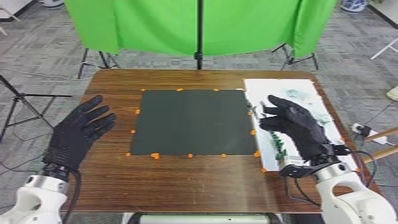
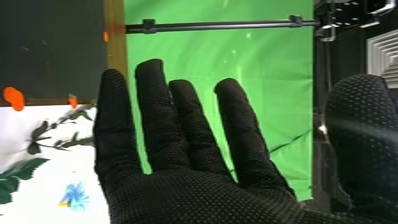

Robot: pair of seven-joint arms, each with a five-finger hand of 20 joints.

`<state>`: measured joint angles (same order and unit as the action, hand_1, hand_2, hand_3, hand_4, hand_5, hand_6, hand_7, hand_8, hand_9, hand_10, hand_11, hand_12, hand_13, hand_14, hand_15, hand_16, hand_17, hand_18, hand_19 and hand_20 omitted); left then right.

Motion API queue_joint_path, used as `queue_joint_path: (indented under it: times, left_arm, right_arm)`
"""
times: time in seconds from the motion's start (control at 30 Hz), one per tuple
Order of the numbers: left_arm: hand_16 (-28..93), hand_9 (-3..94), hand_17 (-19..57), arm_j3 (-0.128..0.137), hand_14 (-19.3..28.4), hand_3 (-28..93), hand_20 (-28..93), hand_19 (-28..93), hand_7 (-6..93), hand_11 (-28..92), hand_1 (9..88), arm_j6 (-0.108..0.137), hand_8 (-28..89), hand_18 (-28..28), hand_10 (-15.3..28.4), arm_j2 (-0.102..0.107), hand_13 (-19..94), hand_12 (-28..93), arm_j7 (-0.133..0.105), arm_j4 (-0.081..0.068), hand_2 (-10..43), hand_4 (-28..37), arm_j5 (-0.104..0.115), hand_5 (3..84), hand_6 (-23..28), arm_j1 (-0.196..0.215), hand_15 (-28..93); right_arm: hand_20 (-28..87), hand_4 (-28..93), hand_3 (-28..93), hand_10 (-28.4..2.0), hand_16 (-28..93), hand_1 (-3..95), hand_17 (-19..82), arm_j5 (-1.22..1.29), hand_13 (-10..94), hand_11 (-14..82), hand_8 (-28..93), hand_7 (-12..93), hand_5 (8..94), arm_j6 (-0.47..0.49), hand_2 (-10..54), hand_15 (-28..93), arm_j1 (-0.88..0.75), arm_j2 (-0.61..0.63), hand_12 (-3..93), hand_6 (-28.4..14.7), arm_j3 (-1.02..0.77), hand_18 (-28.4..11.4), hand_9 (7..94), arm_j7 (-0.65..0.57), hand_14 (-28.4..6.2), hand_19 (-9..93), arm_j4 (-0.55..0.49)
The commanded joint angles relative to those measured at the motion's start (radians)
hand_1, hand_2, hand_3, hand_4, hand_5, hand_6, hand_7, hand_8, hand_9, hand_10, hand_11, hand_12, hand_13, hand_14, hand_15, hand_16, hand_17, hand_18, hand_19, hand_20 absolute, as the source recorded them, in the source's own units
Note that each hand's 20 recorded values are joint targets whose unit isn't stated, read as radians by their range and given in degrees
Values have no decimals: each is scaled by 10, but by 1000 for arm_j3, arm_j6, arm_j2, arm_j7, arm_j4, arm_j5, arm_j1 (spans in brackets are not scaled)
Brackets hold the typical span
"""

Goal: Arrange flowers

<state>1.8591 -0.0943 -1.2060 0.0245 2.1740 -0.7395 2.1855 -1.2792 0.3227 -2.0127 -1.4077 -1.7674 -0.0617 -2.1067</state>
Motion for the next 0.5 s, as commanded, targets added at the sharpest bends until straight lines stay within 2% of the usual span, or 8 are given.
queue_joint_path:
  times: [0.03, 0.1, 0.17, 0.2, 0.27, 0.33, 0.4, 0.5]
  left_arm:
    - [-7, 258, -55, 5, 149, 705, 78, 497, 285, 315, 282, -1, -138, 224, 122, -3, 229, 139, -2, 4, -29, -219, -7, 307, 23, 19, 421]
    - [-7, 257, -55, 19, 149, 704, 78, 497, 285, 315, 282, 12, -139, 224, 121, -4, 229, 139, -10, 18, -29, -218, -10, 307, 22, 47, 422]
    - [-7, 258, -55, 19, 149, 704, 78, 497, 286, 315, 282, 28, -138, 224, 121, -16, 229, 140, -18, 23, -29, -218, -3, 307, 22, 72, 423]
    - [-7, 258, -56, 18, 149, 704, 78, 497, 285, 315, 282, 29, -139, 224, 121, -21, 230, 140, -18, 25, -29, -218, -2, 307, 23, 79, 423]
    - [-7, 259, -56, 21, 150, 706, 79, 498, 285, 316, 281, 15, -138, 224, 122, -23, 230, 140, -5, 23, -29, -217, -8, 307, 22, 76, 425]
    - [-7, 259, -56, 25, 149, 705, 79, 498, 285, 316, 282, 15, -138, 224, 122, -18, 231, 140, -7, 24, -29, -218, -11, 307, 23, 74, 425]
    - [-7, 259, -56, 30, 149, 705, 79, 498, 285, 316, 282, 18, -138, 224, 122, -14, 230, 140, -9, 24, -29, -218, -13, 307, 22, 70, 425]
    - [-7, 261, -56, 33, 150, 704, 80, 498, 285, 316, 282, 16, -138, 224, 123, -13, 232, 140, -8, 24, -29, -219, -12, 308, 22, 69, 427]
  right_arm:
    - [321, -282, 798, -152, 151, 220, 202, -414, 467, 473, -205, 387, 480, -227, -57, 649, -6, 151, 259, -44, 28, -210, 502, -13, -139, 704, -71]
    - [373, -283, 743, -141, 210, 281, 274, -652, 565, 575, -222, 507, 587, -202, -91, 777, -16, 200, 308, -20, 25, -200, 607, -39, -136, 809, -105]
    - [392, -283, 690, -138, 243, 314, 307, -842, 616, 595, -224, 535, 636, -155, -95, 805, -28, 237, 329, -7, 16, -205, 650, -53, -133, 850, -132]
    - [401, -283, 644, -133, 262, 332, 325, -888, 653, 605, -222, 545, 674, -107, -95, 811, -30, 256, 341, 0, 7, -212, 699, -67, -132, 869, -142]
    - [413, -283, 573, -128, 291, 336, 351, -886, 705, 618, -213, 558, 740, 6, -95, 822, -47, 279, 361, 9, -22, -223, 772, -117, -130, 900, -160]
    - [417, -283, 546, -127, 303, 326, 363, -900, 719, 620, -207, 559, 760, 87, -95, 825, -54, 309, 371, 11, -22, -230, 790, -182, -131, 917, -166]
    - [409, -283, 575, -127, 313, 271, 364, -945, 719, 618, -194, 551, 761, 138, -95, 826, -51, 337, 384, 5, 2, -233, 789, -232, -134, 925, -161]
    - [402, -283, 617, -136, 327, 186, 328, -991, 677, 630, -176, 559, 710, 263, -95, 828, 10, 382, 423, -6, 78, -227, 736, -340, -144, 905, -144]
